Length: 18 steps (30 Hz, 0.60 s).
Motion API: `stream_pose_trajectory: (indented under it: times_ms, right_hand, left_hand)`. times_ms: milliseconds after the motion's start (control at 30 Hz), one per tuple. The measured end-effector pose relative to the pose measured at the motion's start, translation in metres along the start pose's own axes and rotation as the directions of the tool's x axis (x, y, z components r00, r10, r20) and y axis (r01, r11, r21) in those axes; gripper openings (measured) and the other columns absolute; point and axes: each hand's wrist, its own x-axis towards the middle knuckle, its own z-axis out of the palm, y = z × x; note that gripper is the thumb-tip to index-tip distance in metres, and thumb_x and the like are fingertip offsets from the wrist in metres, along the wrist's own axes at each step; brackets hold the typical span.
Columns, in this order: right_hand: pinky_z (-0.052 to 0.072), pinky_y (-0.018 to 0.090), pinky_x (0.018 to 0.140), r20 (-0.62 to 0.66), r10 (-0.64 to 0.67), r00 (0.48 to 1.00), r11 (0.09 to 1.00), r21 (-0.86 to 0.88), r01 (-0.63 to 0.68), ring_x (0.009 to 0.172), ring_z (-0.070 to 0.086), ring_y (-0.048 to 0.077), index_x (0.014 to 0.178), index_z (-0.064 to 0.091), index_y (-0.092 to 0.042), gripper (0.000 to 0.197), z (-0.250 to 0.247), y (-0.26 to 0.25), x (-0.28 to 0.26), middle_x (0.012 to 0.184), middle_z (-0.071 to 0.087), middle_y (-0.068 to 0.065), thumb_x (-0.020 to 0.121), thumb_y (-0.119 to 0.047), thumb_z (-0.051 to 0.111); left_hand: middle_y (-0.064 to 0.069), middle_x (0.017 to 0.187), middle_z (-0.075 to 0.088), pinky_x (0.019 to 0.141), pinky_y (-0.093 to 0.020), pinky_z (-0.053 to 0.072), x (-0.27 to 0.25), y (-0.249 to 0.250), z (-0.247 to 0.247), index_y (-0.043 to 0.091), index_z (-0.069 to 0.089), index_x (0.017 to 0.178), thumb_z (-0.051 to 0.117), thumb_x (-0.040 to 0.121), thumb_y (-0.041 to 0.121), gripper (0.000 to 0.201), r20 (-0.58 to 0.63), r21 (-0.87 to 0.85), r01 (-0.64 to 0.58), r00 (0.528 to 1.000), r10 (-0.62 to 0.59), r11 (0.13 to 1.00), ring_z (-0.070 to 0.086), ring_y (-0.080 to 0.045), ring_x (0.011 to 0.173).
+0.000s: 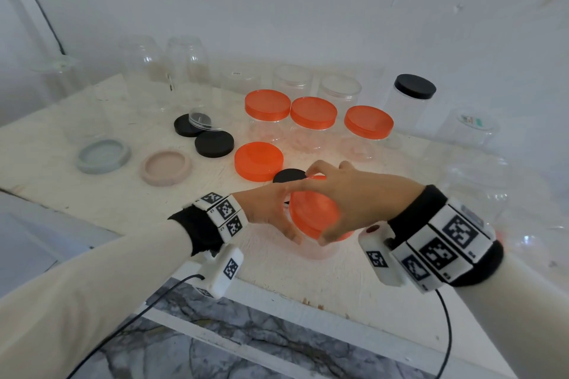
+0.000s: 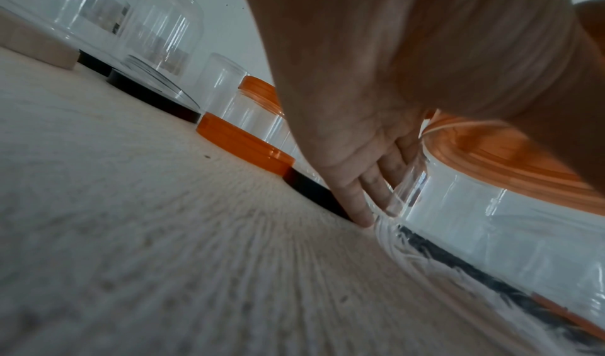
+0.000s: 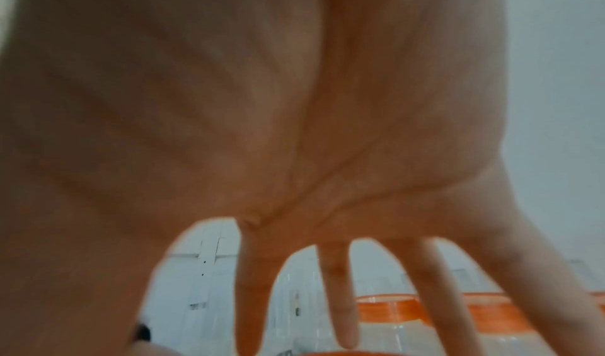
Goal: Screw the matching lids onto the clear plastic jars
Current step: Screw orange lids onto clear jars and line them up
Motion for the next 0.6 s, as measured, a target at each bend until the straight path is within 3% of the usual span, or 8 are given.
stream_pose_trajectory:
  times_ms: [67,167,267,467,600]
  right_hand:
    - [0.046,0.043,0.093,0.038,-0.029,0.999,0.999,0.034,0.028,0.123,0.034,0.02,0.136,0.013,-0.061,0.094,-0.003,0.005,0.0,0.146,0.015,-0.012,0.068,-0.045,0.077]
    - [0.046,0.037,0.092,-0.004,-0.046,0.999,0.996,0.082,0.046,0.116,0.041,0.017,0.135,0.024,-0.057,0.09,-0.002,0.008,0.001,0.139,0.027,-0.01,0.065,-0.044,0.079]
    - [0.048,0.032,0.085,-0.085,-0.038,0.996,0.994,0.097,0.046,0.103,0.046,0.013,0.133,0.03,-0.056,0.087,0.0,0.009,0.0,0.126,0.037,-0.012,0.06,-0.052,0.078]
    - [0.044,0.024,0.072,-0.159,-0.004,0.987,0.997,0.077,0.017,0.091,0.049,0.011,0.133,0.034,-0.05,0.087,0.005,0.01,0.0,0.114,0.042,-0.011,0.056,-0.064,0.073]
    - [0.045,0.026,0.074,-0.177,0.023,0.984,0.997,0.079,-0.009,0.092,0.048,0.013,0.136,0.035,-0.045,0.089,0.007,0.008,0.001,0.116,0.042,-0.009,0.057,-0.063,0.073]
  left_hand:
    - [0.012,0.127,0.053,0.107,-0.035,0.037,0.0,0.001,0.001,0.034,0.04,0.13,0.086,0.047,0.037,0.095,0.002,-0.001,-0.016,1.0,0.016,1.0,0.049,-0.009,0.121]
    - [0.01,0.129,0.053,0.109,-0.04,0.036,-0.001,0.002,0.001,0.029,0.039,0.133,0.083,0.044,0.042,0.1,0.013,-0.003,-0.01,1.0,0.01,1.0,0.048,-0.009,0.122]
    - [0.013,0.127,0.054,0.109,-0.04,0.036,-0.002,0.003,0.001,0.031,0.038,0.132,0.084,0.045,0.039,0.099,0.019,-0.001,0.003,1.0,-0.003,1.0,0.048,-0.006,0.122]
    - [0.01,0.124,0.059,0.106,-0.038,0.039,-0.001,0.002,0.0,0.028,0.043,0.129,0.087,0.058,0.012,0.085,0.003,0.0,0.004,1.0,-0.004,1.0,0.053,-0.006,0.117]
    - [0.012,0.12,0.058,0.104,-0.033,0.041,0.0,0.002,-0.002,0.029,0.044,0.125,0.087,0.059,0.011,0.082,-0.004,0.043,0.003,1.0,-0.003,0.999,0.053,-0.007,0.115]
